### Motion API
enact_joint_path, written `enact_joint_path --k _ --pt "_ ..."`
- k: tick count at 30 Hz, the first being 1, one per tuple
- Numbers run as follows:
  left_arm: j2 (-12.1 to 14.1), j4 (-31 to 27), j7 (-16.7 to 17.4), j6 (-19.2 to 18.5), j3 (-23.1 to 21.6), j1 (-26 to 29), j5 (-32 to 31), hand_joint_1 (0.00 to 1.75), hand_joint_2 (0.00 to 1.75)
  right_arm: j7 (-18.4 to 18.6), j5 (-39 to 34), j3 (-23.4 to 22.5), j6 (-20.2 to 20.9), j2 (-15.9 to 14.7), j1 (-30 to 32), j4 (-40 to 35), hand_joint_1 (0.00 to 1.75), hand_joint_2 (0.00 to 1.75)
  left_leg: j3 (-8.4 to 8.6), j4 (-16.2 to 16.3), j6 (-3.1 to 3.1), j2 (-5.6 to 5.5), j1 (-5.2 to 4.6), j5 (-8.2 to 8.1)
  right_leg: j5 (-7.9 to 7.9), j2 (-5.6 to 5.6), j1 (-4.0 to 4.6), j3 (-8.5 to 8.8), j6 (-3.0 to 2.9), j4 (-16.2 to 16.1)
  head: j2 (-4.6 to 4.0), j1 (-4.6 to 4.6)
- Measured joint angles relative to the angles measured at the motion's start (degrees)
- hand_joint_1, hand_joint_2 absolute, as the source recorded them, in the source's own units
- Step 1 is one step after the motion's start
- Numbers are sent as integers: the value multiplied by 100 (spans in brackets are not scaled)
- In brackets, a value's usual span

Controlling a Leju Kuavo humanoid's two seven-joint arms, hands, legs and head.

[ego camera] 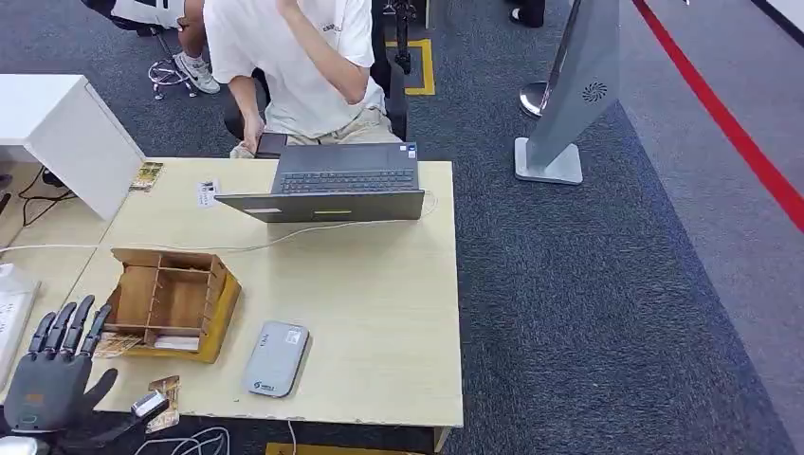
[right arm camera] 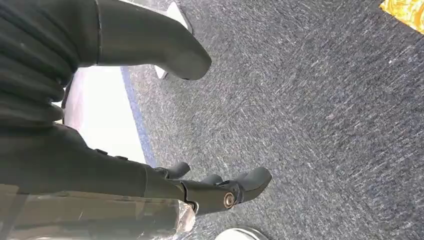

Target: Pass the card to the sensor for recognition and then transmit it.

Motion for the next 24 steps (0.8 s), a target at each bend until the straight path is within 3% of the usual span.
enact_joint_path --k 24 --pt "-83 116 -2 0 31 -187 -157 0 175 2 0 90 -33 0 -1 0 0 175 0 0 0 0 0 0 0 0 0 0 0 0 0 -2"
